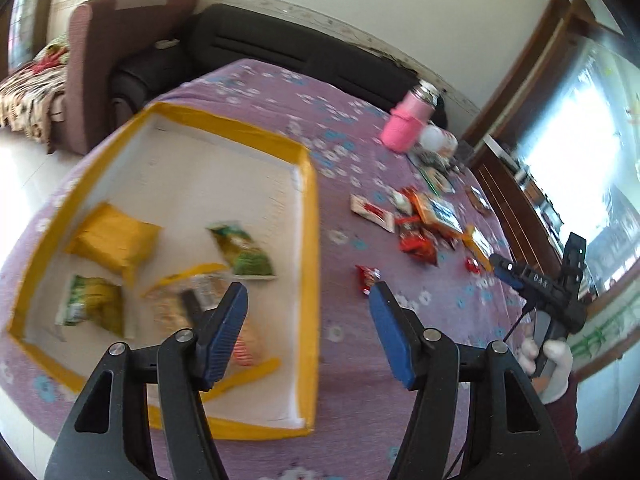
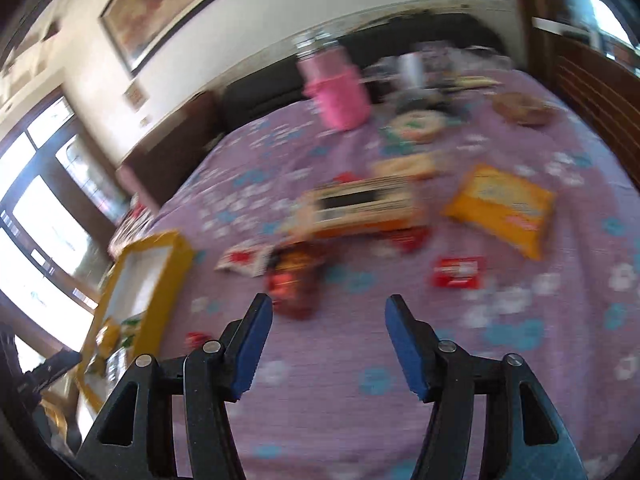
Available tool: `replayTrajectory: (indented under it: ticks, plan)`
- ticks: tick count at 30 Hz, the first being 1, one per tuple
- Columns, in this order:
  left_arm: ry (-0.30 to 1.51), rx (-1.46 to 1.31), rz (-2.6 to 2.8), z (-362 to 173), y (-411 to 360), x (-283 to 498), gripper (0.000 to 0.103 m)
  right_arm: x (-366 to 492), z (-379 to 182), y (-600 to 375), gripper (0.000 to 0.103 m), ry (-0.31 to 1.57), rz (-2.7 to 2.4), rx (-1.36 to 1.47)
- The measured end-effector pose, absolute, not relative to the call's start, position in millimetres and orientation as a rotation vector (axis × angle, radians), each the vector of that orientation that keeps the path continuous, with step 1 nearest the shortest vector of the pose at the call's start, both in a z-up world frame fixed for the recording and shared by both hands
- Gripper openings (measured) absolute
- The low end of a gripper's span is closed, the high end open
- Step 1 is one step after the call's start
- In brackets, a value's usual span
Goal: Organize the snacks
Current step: 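Grasp the red candy packet with the left tool while the right tool grasps a red candy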
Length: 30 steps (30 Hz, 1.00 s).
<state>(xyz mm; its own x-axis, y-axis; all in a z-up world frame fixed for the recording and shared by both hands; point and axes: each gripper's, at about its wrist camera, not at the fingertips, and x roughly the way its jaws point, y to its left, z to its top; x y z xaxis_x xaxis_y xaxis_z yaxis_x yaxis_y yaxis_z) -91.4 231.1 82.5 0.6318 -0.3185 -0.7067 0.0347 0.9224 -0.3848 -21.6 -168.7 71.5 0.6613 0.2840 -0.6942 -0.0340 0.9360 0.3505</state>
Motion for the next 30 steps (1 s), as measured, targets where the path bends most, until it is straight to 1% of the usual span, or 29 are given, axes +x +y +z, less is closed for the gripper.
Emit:
replayTrajectory:
  ticks: [3, 6, 15, 16, 18, 20, 21, 22, 25, 30]
  plan:
    - [0.899, -0.318, -0.266, 75, 200, -83, 0.062, -20, 64, -212, 0.062, 0.838, 0.111, 0.367]
    - [0.927, -0.278, -0.303, 68, 175, -77, 0.062, -14, 55, -224, 0.062, 0.856, 0.100, 0.392]
    - [0.944, -0.185, -0.372, 69, 121, -64, 0.062, 27, 23, -204, 0.062, 0.924, -0.039, 0.311]
    - [0.940, -0.175, -0.378, 70, 117, -61, 0.062, 28, 23, -201, 0.062, 0.909, -0.050, 0.290]
    - [0.938, -0.158, -0.385, 69, 108, -53, 0.062, 30, 20, -197, 0.057, 0.901, -0.056, 0.257]
    - [0.946, -0.151, -0.391, 65, 99, -44, 0.062, 31, 19, -197, 0.034, 0.889, -0.054, 0.249]
    - [0.953, -0.150, -0.396, 62, 95, -39, 0.062, 32, 18, -197, 0.030, 0.885, -0.053, 0.241]
    - [0.963, -0.148, -0.400, 59, 89, -33, 0.062, 33, 18, -197, 0.028, 0.878, -0.052, 0.234]
    - [0.972, -0.131, -0.415, 55, 70, -18, 0.062, 33, 17, -199, 0.026, 0.871, -0.033, 0.249]
    - [0.932, -0.073, -0.528, 55, 28, -2, 0.062, 31, 18, -204, 0.023, 0.877, 0.008, 0.299]
